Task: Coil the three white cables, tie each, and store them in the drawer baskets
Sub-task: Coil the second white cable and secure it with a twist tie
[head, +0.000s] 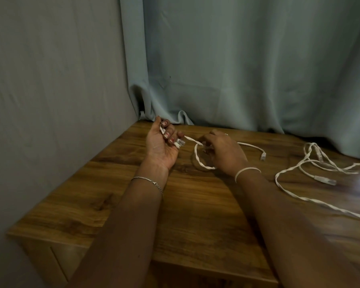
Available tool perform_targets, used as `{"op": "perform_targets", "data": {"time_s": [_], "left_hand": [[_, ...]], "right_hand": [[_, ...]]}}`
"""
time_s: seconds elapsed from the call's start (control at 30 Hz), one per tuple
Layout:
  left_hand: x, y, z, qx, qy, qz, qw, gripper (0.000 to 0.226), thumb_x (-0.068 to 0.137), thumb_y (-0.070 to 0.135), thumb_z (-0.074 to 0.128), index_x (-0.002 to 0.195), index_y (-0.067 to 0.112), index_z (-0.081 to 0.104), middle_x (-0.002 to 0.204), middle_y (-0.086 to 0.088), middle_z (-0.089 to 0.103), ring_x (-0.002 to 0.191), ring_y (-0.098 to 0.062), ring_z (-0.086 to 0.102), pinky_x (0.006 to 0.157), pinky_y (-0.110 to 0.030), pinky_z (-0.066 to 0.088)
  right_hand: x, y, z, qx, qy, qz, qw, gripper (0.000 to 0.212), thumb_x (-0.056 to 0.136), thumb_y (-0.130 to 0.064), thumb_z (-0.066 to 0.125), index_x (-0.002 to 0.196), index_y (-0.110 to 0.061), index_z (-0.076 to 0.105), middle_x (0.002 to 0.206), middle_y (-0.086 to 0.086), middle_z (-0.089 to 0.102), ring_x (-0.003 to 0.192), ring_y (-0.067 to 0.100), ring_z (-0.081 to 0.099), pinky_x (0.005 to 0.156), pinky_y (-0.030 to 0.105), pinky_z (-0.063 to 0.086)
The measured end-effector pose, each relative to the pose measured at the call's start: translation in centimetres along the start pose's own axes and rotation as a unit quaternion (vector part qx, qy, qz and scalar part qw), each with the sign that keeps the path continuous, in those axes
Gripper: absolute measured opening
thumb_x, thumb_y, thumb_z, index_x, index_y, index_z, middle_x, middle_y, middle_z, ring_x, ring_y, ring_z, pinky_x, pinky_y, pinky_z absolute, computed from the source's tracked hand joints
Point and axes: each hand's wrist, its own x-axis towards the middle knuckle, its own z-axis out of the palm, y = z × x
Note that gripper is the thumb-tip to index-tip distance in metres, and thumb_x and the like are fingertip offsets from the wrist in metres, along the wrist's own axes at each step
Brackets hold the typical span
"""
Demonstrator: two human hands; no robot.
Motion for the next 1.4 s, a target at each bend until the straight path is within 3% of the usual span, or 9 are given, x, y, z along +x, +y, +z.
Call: {"op": "perform_targets", "data": {"time_s": [0.17, 0.37, 0.6, 0.7, 0.8, 0.93, 1.03, 1.2, 1.4], "left_hand": [[-0.1, 0.1, 0.0, 0.002, 0.008, -0.005, 1.000, 0.046, 0.102, 0.037, 0.037, 0.061, 0.017, 0.044, 0.038, 0.006, 0.030, 0.032, -0.007, 0.025, 0.044, -0.020, 0.038], [-0.1, -0.1, -0.4, 0.112, 0.020, -0.068, 0.991, 0.048, 0.102, 0.035, 0.038, 0.058, 0.017, 0.042, 0.037, 0.006, 0.027, 0.030, -0.007, 0.022, 0.043, -0.020, 0.035], [0.0, -0.6, -0.4, 0.194, -0.040, -0.131, 0.971, 0.045, 0.102, 0.035, 0.037, 0.061, 0.017, 0.040, 0.036, 0.007, 0.028, 0.028, -0.007, 0.022, 0.040, -0.020, 0.038], [-0.2, -0.8, -0.3, 0.212, -0.056, -0.138, 0.966, 0.046, 0.102, 0.036, 0.037, 0.060, 0.018, 0.041, 0.036, 0.007, 0.028, 0.029, -0.007, 0.022, 0.041, -0.021, 0.038], [-0.5, -1.0, 0.0, 0.215, -0.079, -0.156, 0.961, 0.047, 0.102, 0.037, 0.036, 0.059, 0.018, 0.040, 0.036, 0.007, 0.027, 0.029, -0.006, 0.021, 0.041, -0.020, 0.038], [-0.8, -1.1, 0.4, 0.158, -0.118, -0.167, 0.966, 0.048, 0.102, 0.036, 0.035, 0.058, 0.016, 0.040, 0.034, 0.006, 0.028, 0.025, -0.006, 0.022, 0.040, -0.018, 0.037], [-0.9, -1.4, 0.7, 0.107, -0.128, -0.144, 0.975, 0.050, 0.103, 0.037, 0.034, 0.058, 0.015, 0.041, 0.033, 0.005, 0.029, 0.024, -0.006, 0.024, 0.039, -0.017, 0.038], [-0.5, -1.0, 0.5, 0.048, -0.085, -0.037, 0.995, 0.046, 0.101, 0.038, 0.038, 0.061, 0.017, 0.043, 0.037, 0.006, 0.029, 0.030, -0.007, 0.025, 0.044, -0.020, 0.040], [0.1, -0.9, 0.1, 0.061, -0.028, 0.011, 0.998, 0.044, 0.102, 0.041, 0.036, 0.065, 0.018, 0.043, 0.040, 0.005, 0.034, 0.036, -0.009, 0.032, 0.053, -0.024, 0.046]], "right_hand": [[-0.5, 1.0, -0.3, 0.001, -0.016, 0.030, 0.999, 0.032, 0.092, -0.021, 0.062, 0.123, -0.026, 0.063, 0.116, 0.000, 0.059, 0.106, 0.022, 0.058, 0.078, 0.030, 0.047], [-0.5, 1.5, 0.0, 0.018, -0.061, 0.096, 0.993, 0.033, 0.097, -0.019, 0.048, 0.126, -0.025, 0.062, 0.120, 0.005, 0.056, 0.112, 0.025, 0.055, 0.090, 0.037, 0.050], [-0.1, 1.5, -0.2, 0.047, 0.022, 0.148, 0.988, 0.030, 0.098, -0.020, 0.050, 0.125, -0.017, 0.062, 0.123, 0.007, 0.058, 0.113, 0.025, 0.055, 0.092, 0.038, 0.050], [0.0, 0.9, -0.4, 0.141, 0.070, 0.131, 0.979, 0.028, 0.097, -0.016, 0.053, 0.124, -0.016, 0.063, 0.122, 0.005, 0.060, 0.114, 0.021, 0.055, 0.097, 0.037, 0.048], [0.2, -0.6, -0.1, 0.273, 0.055, 0.069, 0.958, 0.029, 0.098, -0.011, 0.050, 0.125, -0.014, 0.060, 0.122, 0.003, 0.064, 0.114, 0.016, 0.058, 0.098, 0.029, 0.046], [0.3, -1.3, 0.6, 0.348, 0.052, 0.039, 0.935, 0.035, 0.095, -0.004, 0.051, 0.126, -0.019, 0.060, 0.115, -0.001, 0.068, 0.106, 0.014, 0.063, 0.096, 0.039, 0.051], [0.0, -1.4, 0.7, 0.326, 0.053, 0.034, 0.943, 0.039, 0.095, -0.006, 0.052, 0.130, -0.022, 0.058, 0.106, -0.004, 0.068, 0.096, 0.014, 0.064, 0.089, 0.037, 0.053], [-0.6, -1.0, 1.4, 0.132, -0.037, 0.012, 0.990, 0.020, 0.096, -0.024, 0.054, 0.114, -0.023, 0.064, 0.096, 0.001, 0.070, 0.087, 0.021, 0.063, 0.072, 0.035, 0.049], [-0.7, -2.3, 0.3, 0.018, -0.078, -0.079, 0.994, 0.018, 0.096, -0.030, 0.054, 0.107, -0.024, 0.066, 0.097, 0.002, 0.071, 0.091, 0.024, 0.062, 0.074, 0.030, 0.033]]}}
